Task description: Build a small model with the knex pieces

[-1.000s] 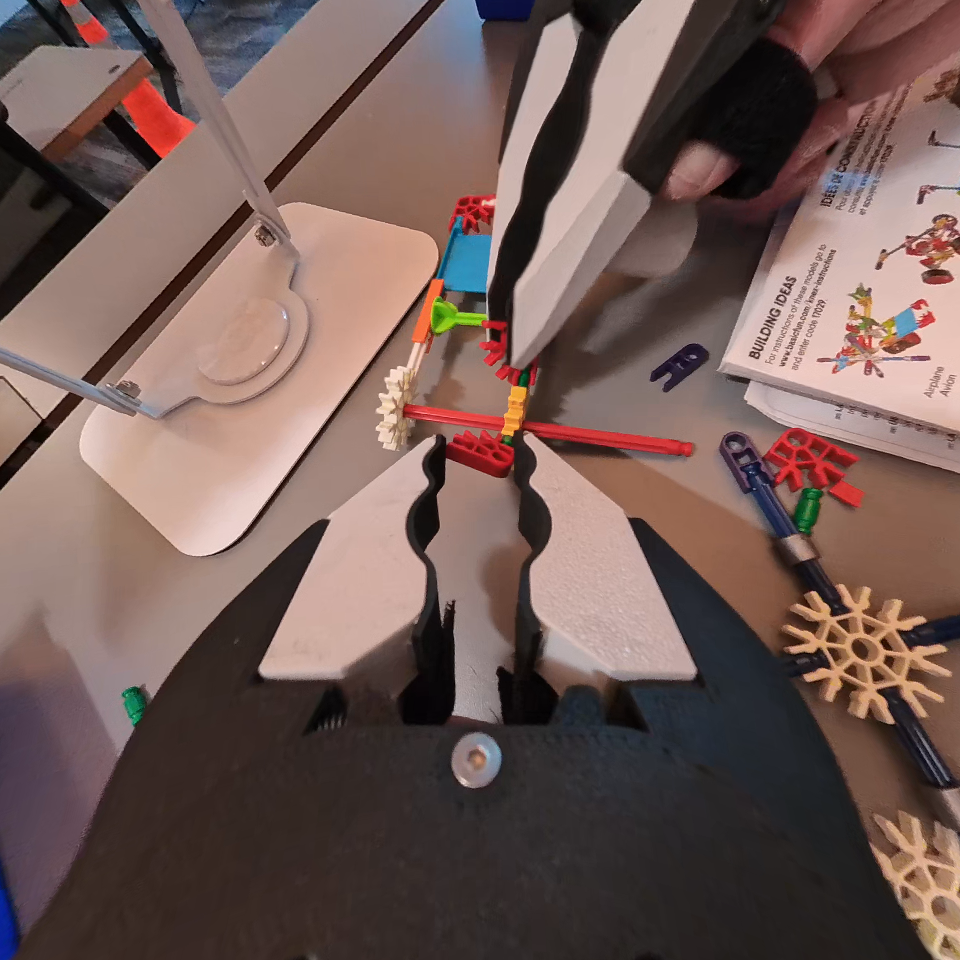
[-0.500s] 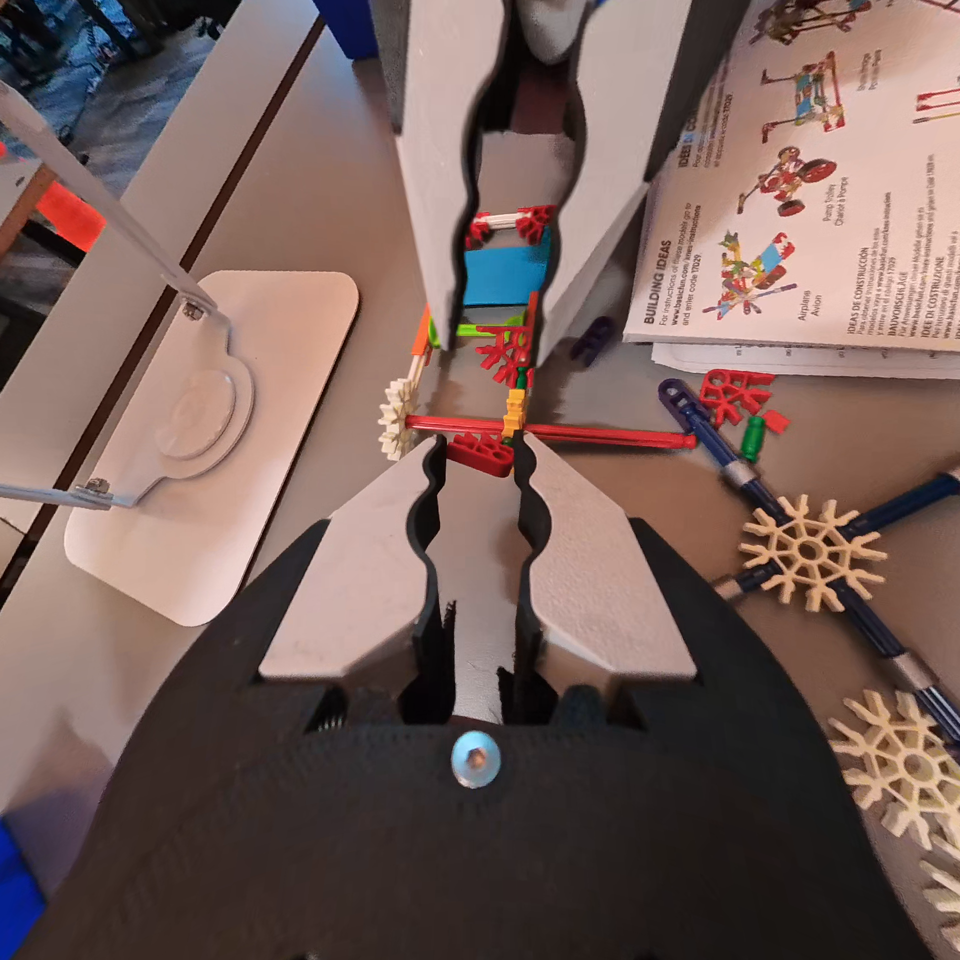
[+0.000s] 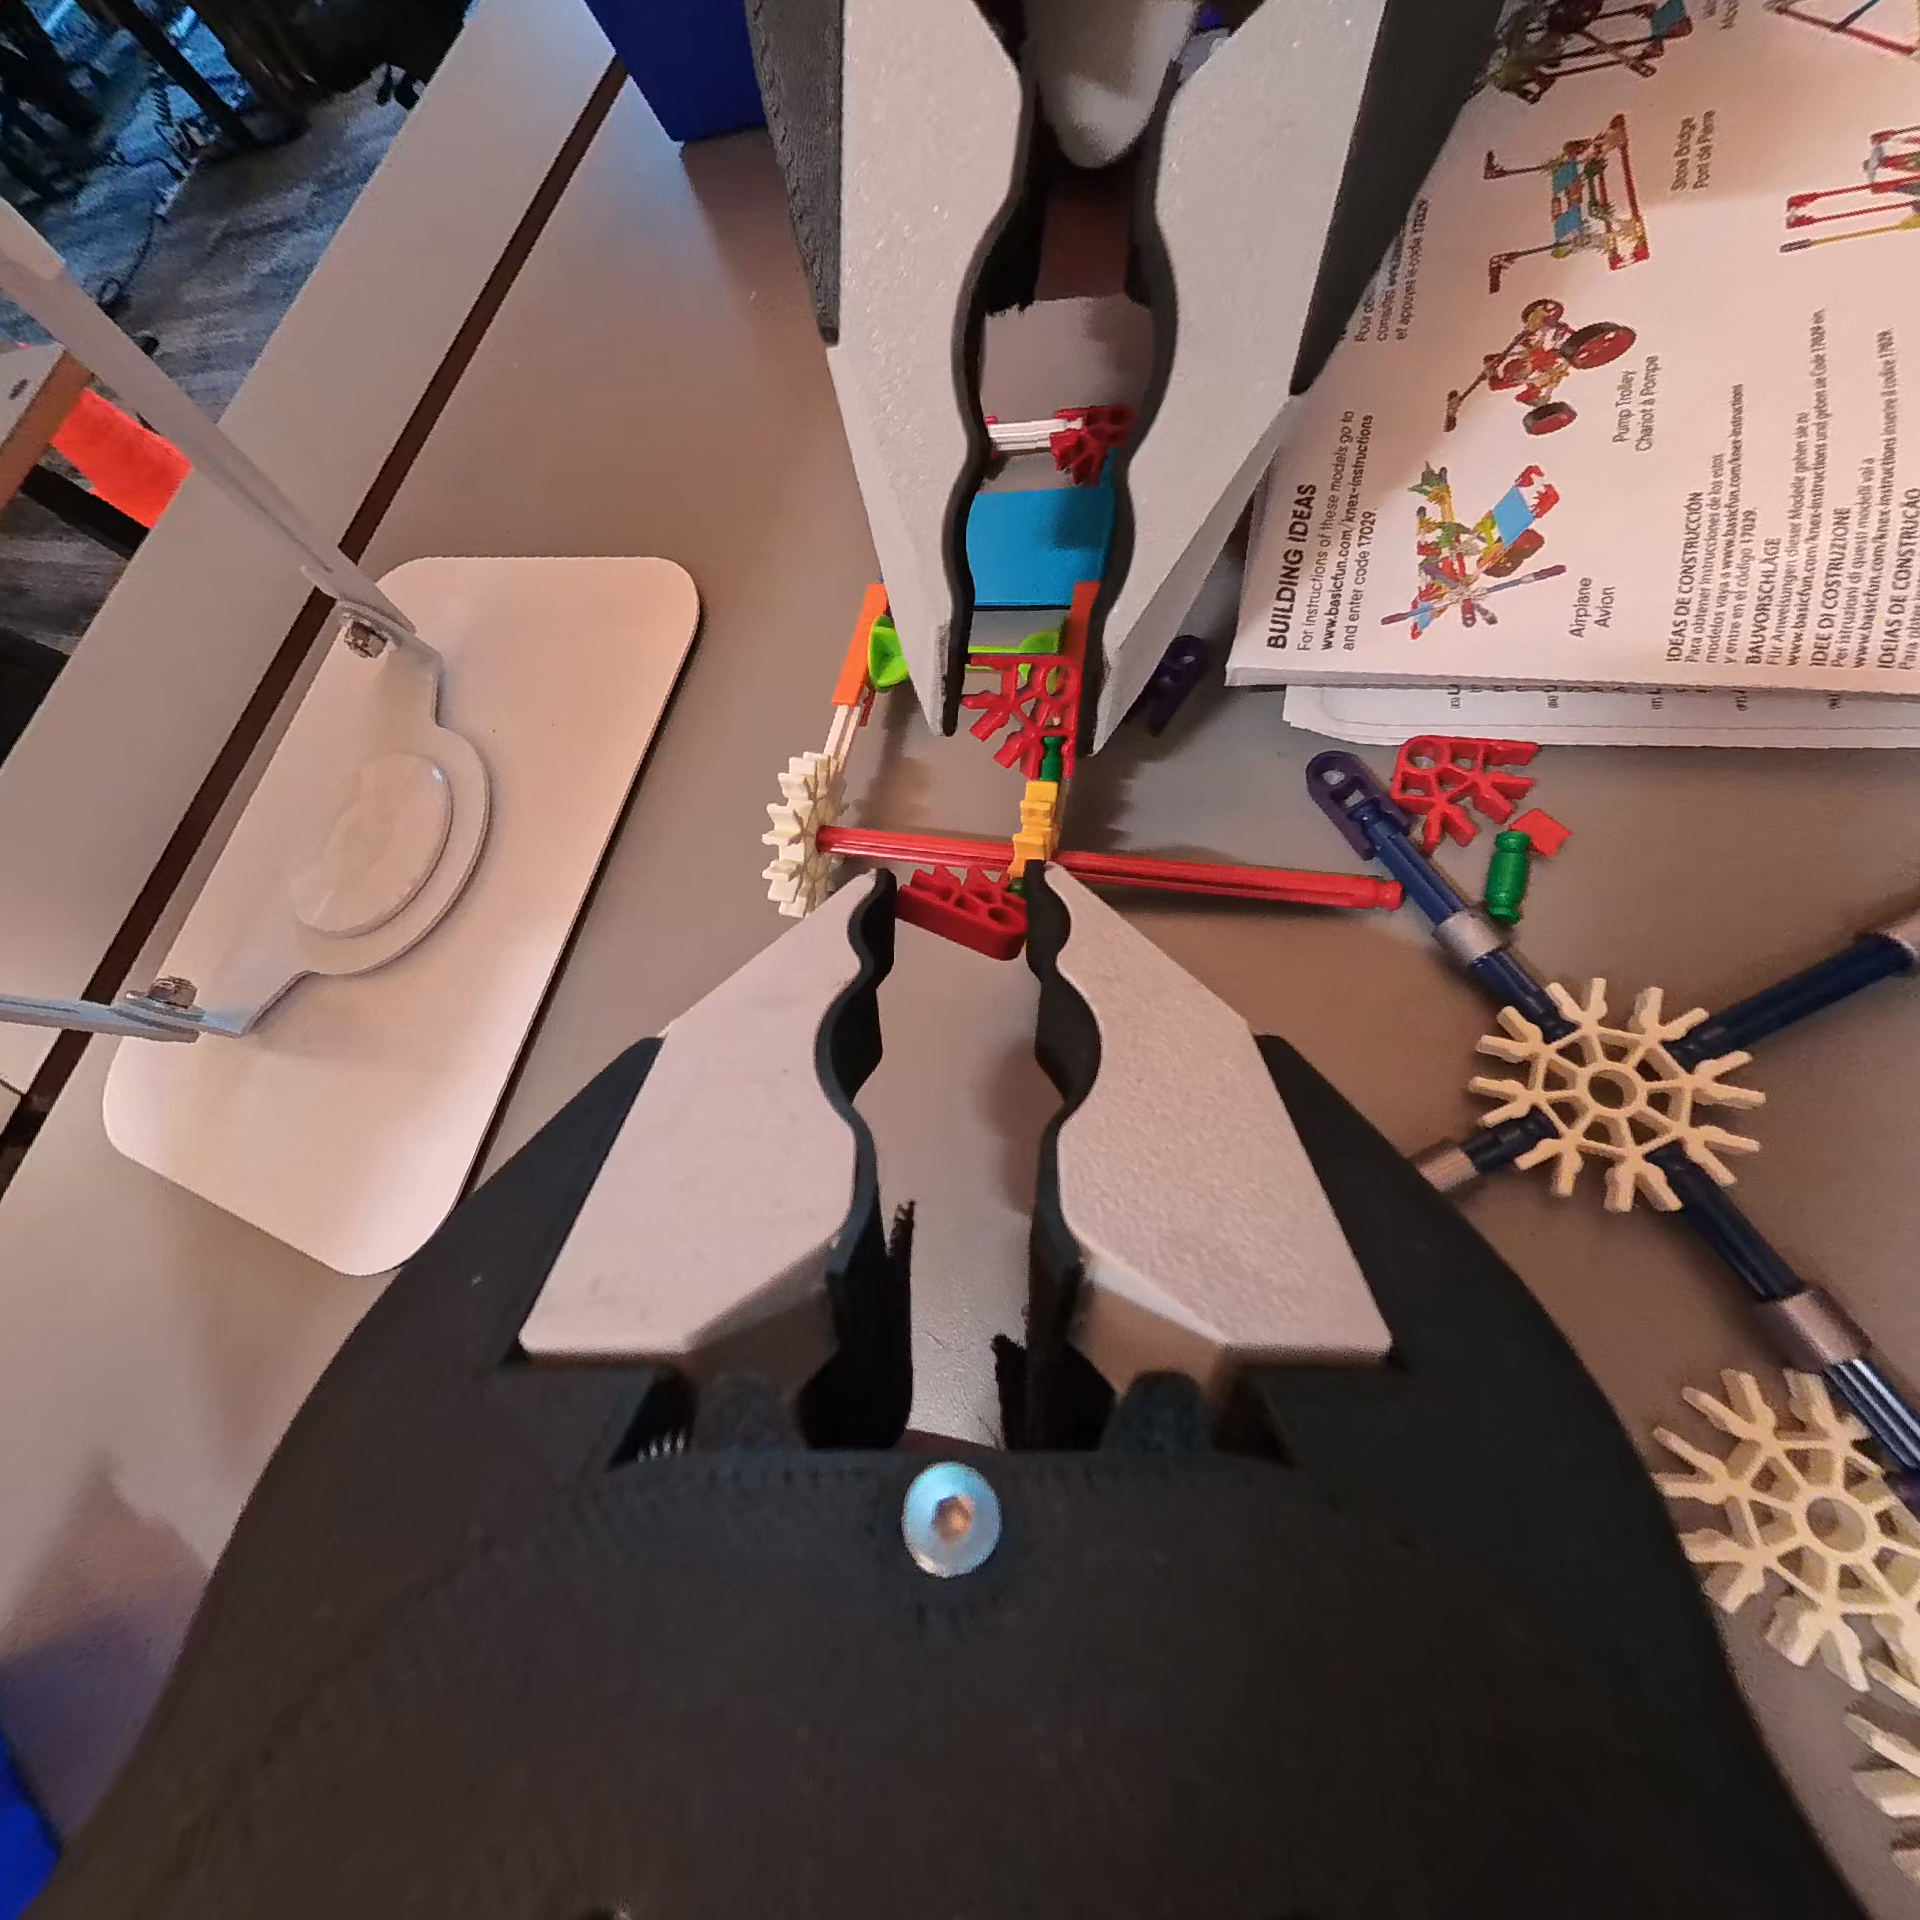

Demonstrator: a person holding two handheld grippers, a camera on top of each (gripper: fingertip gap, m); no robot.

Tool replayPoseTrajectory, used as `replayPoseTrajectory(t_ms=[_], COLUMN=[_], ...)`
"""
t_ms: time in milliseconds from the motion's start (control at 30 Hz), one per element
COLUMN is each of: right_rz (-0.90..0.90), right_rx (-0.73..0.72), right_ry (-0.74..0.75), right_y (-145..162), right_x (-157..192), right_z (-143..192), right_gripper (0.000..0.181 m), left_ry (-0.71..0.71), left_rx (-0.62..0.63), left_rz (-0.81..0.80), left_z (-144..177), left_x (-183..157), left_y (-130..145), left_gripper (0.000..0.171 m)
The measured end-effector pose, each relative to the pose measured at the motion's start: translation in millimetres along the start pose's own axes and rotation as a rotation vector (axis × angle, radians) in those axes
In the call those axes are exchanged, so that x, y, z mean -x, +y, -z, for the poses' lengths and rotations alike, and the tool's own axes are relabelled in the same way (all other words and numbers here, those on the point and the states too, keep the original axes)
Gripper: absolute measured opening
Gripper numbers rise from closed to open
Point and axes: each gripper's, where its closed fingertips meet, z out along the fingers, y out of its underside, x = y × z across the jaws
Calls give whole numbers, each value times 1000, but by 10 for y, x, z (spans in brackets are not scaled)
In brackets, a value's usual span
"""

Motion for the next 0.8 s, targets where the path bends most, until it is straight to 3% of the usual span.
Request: replayPoseTrajectory(t_ms=[333,800], right_rz=[-261,-202], right_rx=[29,19], right_ry=[-67,-42], right_y=[28,12], right_x=[-8,-9], right_z=[-8,-14], right_gripper=[22,23], left_ry=[-7,-13], left_rx=[-3,-5], left_rz=[6,-27], left_z=[-2,23], left_x=[7,6], left_y=[4,10], left_gripper=[23,24])
